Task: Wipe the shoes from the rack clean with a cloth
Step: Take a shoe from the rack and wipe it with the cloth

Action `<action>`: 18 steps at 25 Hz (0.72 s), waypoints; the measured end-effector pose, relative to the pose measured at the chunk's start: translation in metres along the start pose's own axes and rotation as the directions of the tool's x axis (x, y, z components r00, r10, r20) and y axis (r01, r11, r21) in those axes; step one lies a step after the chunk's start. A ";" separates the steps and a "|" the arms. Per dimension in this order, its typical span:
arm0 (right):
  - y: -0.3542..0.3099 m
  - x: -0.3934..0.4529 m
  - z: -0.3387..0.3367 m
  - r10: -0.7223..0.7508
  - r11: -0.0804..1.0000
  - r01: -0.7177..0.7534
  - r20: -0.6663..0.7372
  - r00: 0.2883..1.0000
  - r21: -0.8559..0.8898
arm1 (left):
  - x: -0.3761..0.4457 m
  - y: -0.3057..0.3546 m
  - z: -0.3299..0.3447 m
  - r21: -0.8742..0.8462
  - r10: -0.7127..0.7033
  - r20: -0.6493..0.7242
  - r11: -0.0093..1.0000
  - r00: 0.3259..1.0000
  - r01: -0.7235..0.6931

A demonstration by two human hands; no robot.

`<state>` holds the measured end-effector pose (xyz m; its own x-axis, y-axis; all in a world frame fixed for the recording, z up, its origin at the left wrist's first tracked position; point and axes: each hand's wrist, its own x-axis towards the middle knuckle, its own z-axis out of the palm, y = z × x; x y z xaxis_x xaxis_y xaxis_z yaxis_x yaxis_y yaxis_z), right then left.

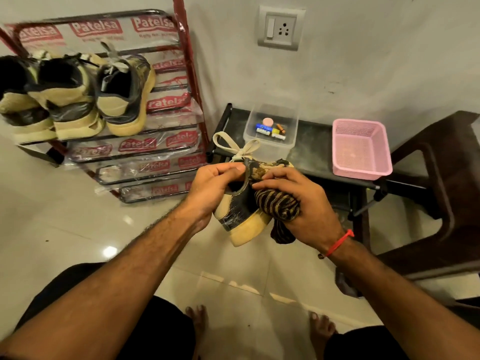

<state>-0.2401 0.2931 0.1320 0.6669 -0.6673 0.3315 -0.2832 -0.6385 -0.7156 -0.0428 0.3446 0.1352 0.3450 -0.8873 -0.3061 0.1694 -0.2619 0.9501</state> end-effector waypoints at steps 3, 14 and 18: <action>0.001 0.002 -0.002 0.001 0.999 0.002 -0.055 0.998 0.039 | -0.004 0.007 -0.004 -0.087 -0.049 0.118 0.994 0.992 0.059; -0.002 -0.002 -0.002 -0.132 0.987 0.132 0.004 0.991 -0.087 | -0.003 0.005 0.002 -0.113 -0.091 0.195 0.987 0.976 0.115; 0.002 -0.004 0.005 -0.152 0.958 0.129 -0.072 0.986 -0.256 | 0.000 0.005 0.006 -0.276 -0.101 0.103 0.953 0.990 0.126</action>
<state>-0.2395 0.2964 0.1266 0.6509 -0.5881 0.4801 -0.3612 -0.7961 -0.4855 -0.0477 0.3409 0.1407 0.2289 -0.8909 -0.3924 0.4600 -0.2563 0.8502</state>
